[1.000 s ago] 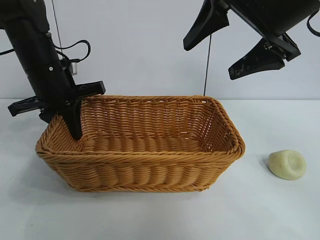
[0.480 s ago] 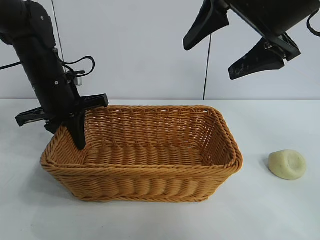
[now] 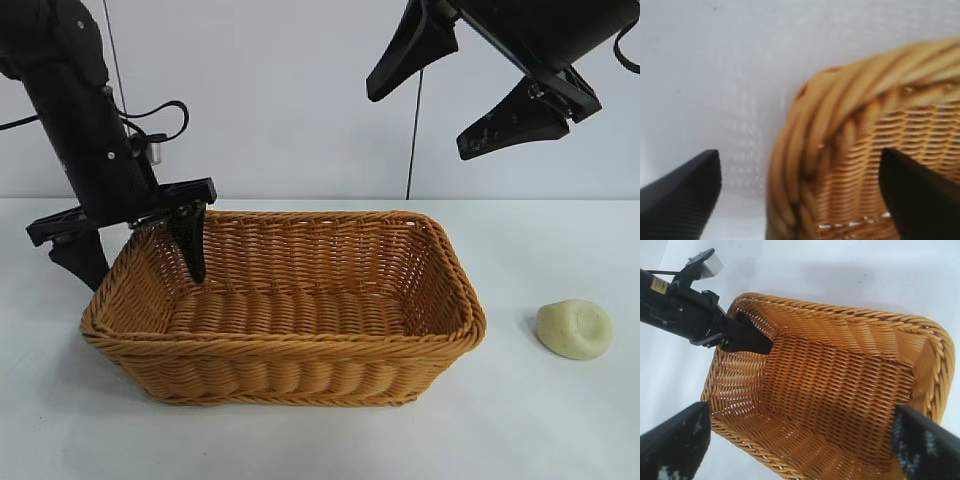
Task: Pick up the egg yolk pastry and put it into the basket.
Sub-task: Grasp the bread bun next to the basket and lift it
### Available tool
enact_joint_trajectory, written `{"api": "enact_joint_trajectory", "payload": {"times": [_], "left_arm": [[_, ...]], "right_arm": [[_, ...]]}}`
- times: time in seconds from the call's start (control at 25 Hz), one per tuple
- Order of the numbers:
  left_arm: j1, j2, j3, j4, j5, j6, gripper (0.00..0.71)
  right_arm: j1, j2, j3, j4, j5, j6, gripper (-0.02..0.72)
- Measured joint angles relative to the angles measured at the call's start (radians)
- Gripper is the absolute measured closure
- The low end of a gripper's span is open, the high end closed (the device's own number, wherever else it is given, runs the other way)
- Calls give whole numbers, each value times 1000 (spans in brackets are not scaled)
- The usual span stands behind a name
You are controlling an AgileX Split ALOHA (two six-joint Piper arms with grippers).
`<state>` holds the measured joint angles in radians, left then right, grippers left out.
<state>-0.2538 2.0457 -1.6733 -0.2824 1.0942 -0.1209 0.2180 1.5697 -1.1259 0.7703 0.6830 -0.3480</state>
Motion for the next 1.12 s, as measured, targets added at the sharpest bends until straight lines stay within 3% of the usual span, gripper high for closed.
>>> {"api": "enact_joint_trajectory", "payload": {"times": [0.32,0.76,1.12], "left_arm": [[18,-21,-73,138,74,0,15],[209,-21,-75,267,114,7,15],[223,-103,-11,291,117,54,14]], "right_arm": [[0,0,0,0,0,0,27],[0,0,0,0,-1,0,27],[0,0,0,0,-1,0,27]]}}
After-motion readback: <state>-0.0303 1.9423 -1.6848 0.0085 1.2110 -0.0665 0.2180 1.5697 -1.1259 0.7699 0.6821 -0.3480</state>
